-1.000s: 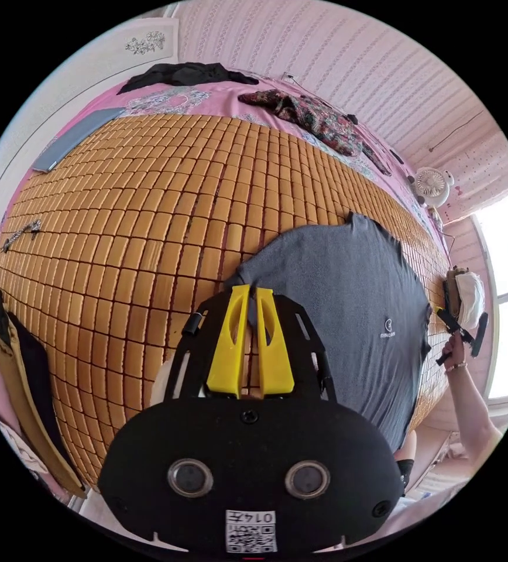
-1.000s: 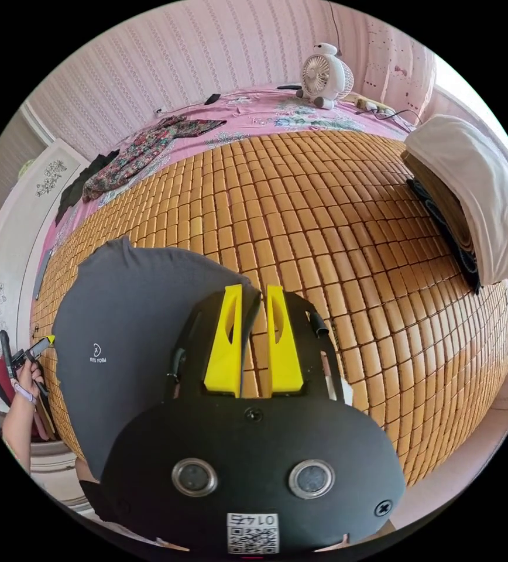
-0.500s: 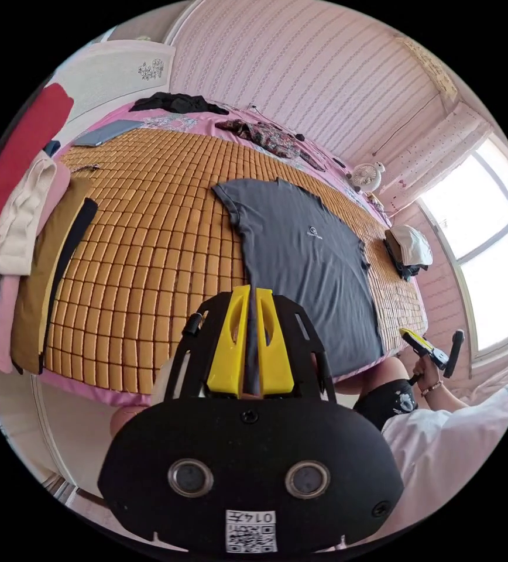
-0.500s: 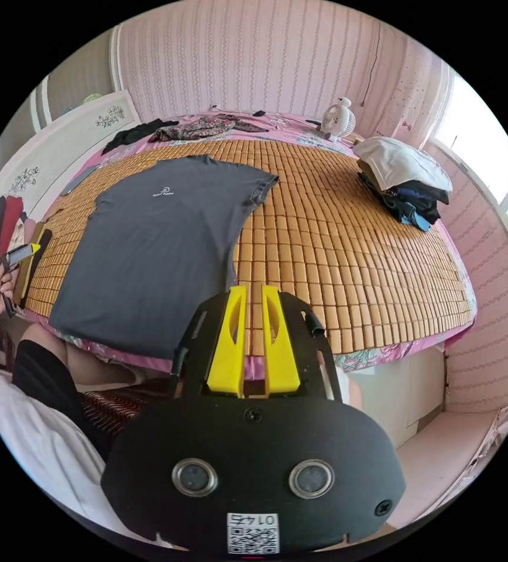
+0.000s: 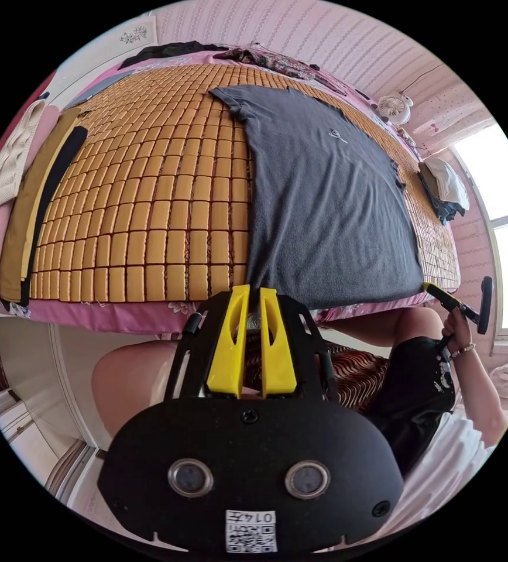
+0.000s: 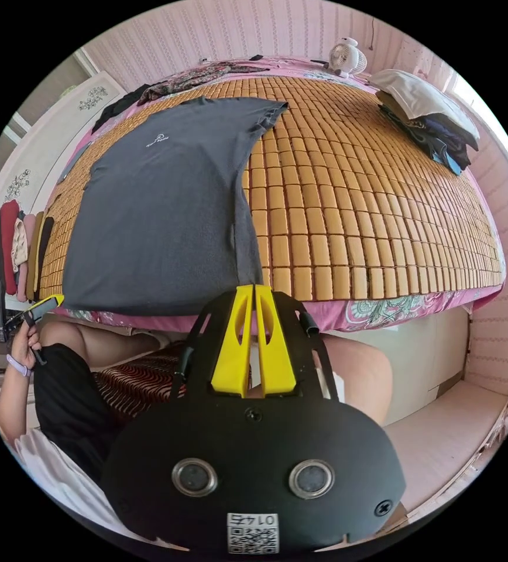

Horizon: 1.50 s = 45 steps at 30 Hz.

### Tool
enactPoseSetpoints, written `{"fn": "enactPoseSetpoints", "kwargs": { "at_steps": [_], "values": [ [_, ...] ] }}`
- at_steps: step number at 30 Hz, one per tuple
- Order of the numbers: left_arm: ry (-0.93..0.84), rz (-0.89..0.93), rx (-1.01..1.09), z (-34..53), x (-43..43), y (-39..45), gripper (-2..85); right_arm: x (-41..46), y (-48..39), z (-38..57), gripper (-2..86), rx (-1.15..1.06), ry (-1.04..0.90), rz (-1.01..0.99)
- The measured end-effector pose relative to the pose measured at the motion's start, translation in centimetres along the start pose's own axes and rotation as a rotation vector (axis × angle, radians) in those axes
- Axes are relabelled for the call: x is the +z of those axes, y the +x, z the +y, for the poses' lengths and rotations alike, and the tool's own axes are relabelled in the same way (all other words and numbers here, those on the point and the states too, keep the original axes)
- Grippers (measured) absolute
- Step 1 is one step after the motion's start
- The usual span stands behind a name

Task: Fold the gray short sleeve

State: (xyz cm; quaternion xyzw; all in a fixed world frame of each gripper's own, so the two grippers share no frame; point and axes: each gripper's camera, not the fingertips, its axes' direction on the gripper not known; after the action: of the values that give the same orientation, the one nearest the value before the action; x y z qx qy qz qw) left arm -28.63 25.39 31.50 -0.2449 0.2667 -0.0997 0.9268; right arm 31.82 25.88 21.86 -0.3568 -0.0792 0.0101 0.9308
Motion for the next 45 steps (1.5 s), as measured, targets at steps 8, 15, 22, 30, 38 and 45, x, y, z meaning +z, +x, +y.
{"fn": "enactPoseSetpoints", "kwargs": {
  "at_steps": [8,15,22,30,38,45],
  "values": [
    [0.002,0.056,-0.075,0.2,-0.1,-1.2,-0.4,0.6,2.0,1.1,7.9,0.191,0.057,-0.131],
    [-0.032,0.036,-0.075,0.1,-0.1,-1.9,-0.9,0.9,2.2,1.5,53.7,0.241,0.068,-0.169],
    [0.05,0.208,-0.128,0.6,-1.1,-5.4,1.9,1.4,2.3,1.2,57.4,0.295,0.054,-0.203],
    [0.39,0.412,-0.316,3.2,-4.3,-11.7,1.0,-2.4,-3.5,0.0,35.3,0.039,0.282,0.002],
    [0.443,0.381,-0.24,-2.7,-3.3,-11.9,4.4,-1.9,-17.2,-10.1,19.6,-0.449,0.31,-0.106],
    [0.424,0.363,-0.174,-12.5,-0.2,-10.7,5.5,3.8,-32.3,-21.6,8.3,-0.82,0.119,-0.112]
  ]
}}
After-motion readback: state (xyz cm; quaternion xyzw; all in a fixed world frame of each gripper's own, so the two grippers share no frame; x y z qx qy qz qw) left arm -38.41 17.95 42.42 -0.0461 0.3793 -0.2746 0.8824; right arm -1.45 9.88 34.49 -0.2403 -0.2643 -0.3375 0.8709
